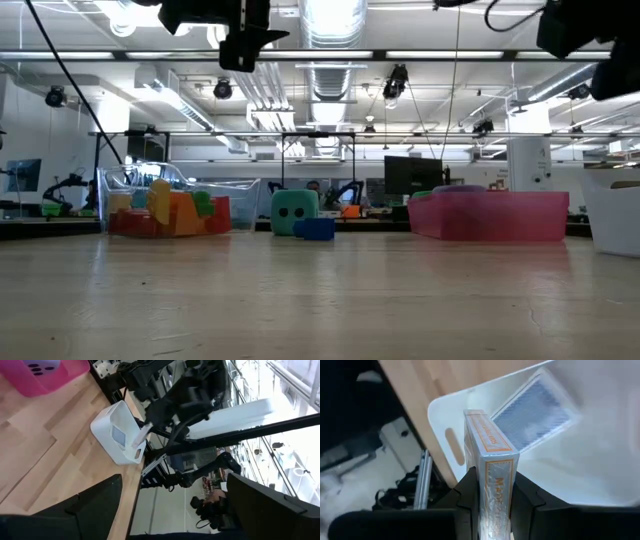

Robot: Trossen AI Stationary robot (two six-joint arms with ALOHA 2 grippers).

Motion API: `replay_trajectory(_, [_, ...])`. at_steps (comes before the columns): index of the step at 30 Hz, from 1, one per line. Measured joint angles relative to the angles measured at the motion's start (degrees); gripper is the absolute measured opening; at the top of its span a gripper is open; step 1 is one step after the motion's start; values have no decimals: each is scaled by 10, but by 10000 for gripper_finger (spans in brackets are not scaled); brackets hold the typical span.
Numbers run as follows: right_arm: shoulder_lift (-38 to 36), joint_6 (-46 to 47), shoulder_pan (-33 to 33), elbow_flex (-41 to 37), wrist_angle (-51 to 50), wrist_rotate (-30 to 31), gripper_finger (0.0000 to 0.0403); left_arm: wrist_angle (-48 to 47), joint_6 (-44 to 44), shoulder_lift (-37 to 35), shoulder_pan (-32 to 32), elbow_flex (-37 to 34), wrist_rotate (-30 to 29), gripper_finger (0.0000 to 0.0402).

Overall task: Pick & Place Toys
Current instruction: Put the yellow deck of cards into the white bin

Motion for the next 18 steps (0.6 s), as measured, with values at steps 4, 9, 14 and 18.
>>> replay_trajectory(4, [0,-22,0,-39,52,-25,59,0,0,0,0,0,0,360])
replay_trajectory(9, [0,-73,0,-62,93,-31,59,0,0,0,0,0,0,360])
replay_trajectory(14, [0,-98,-4,-85,104,-31,59,0,0,0,-1,0,0,360])
replay_trajectory(18, [-4,-96,-13,-104,124,-31,59,-1,0,0,-1,0,0,360])
